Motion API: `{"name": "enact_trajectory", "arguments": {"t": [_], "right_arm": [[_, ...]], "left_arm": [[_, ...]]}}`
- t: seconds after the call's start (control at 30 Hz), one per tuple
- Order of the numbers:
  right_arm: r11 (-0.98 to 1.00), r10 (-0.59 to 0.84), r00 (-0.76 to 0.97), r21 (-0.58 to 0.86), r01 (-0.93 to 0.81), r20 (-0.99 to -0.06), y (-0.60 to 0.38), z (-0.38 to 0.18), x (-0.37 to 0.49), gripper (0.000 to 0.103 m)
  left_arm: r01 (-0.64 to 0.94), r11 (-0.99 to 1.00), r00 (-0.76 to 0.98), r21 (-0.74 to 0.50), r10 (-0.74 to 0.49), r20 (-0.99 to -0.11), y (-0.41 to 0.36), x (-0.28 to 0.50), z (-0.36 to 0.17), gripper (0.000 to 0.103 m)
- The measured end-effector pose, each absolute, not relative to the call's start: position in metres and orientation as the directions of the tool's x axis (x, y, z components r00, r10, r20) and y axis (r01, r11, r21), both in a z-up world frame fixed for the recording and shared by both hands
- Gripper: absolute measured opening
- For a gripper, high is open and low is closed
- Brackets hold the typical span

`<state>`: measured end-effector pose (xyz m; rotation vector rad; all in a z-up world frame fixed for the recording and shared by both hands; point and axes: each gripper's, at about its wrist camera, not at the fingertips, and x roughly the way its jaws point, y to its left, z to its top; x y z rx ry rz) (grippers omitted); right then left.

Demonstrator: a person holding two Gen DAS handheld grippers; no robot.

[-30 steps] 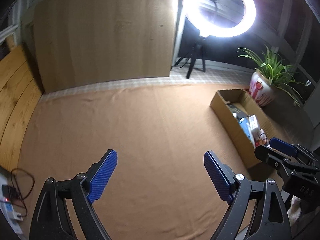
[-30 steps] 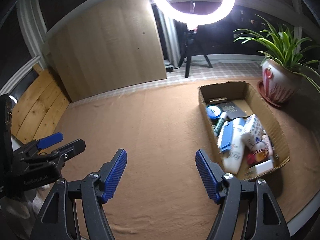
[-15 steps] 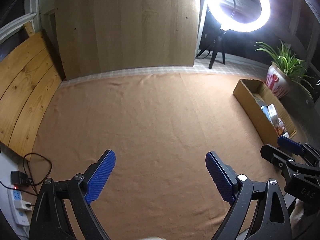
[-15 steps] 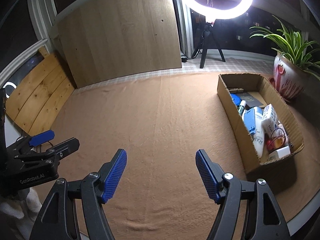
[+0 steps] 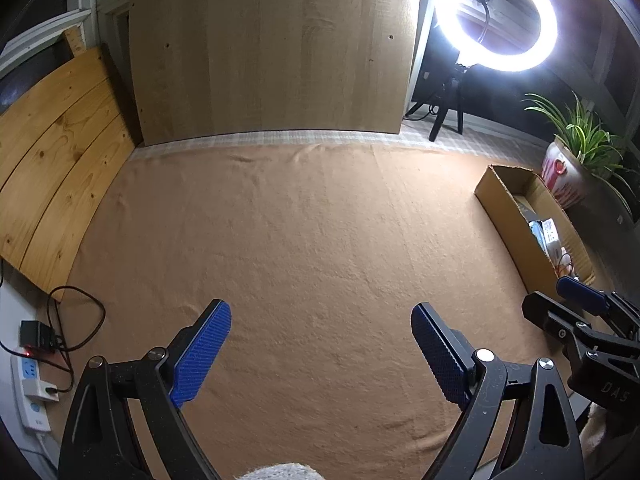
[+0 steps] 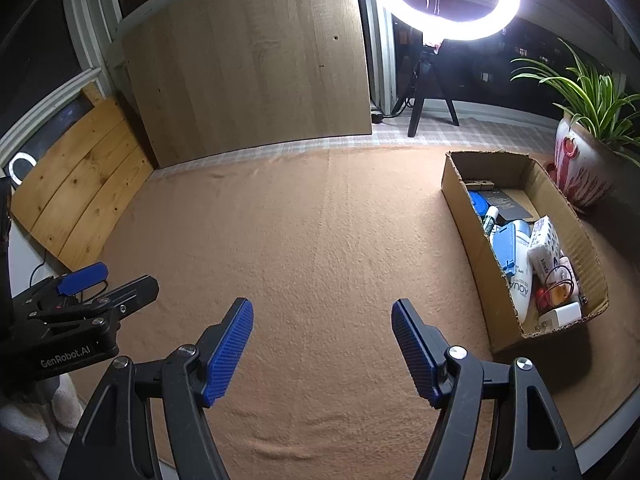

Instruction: Organize objects

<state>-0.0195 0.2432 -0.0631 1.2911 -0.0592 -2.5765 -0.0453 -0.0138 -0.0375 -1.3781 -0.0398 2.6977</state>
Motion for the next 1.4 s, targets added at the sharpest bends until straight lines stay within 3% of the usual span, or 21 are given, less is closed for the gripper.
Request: {"name": "enact_trajectory", "arguments": {"t": [1.4], "right_arm": [[-0.965,-0.257,-0.577,0.167,0.204,-0.776,0.248,-0.059,-0.014,0.069]], "left_arm": [[-0.059,-0.997,-0.573,-0.058,0.081,-0.816,-0.008,-0.035,-0.042,0.094]]}}
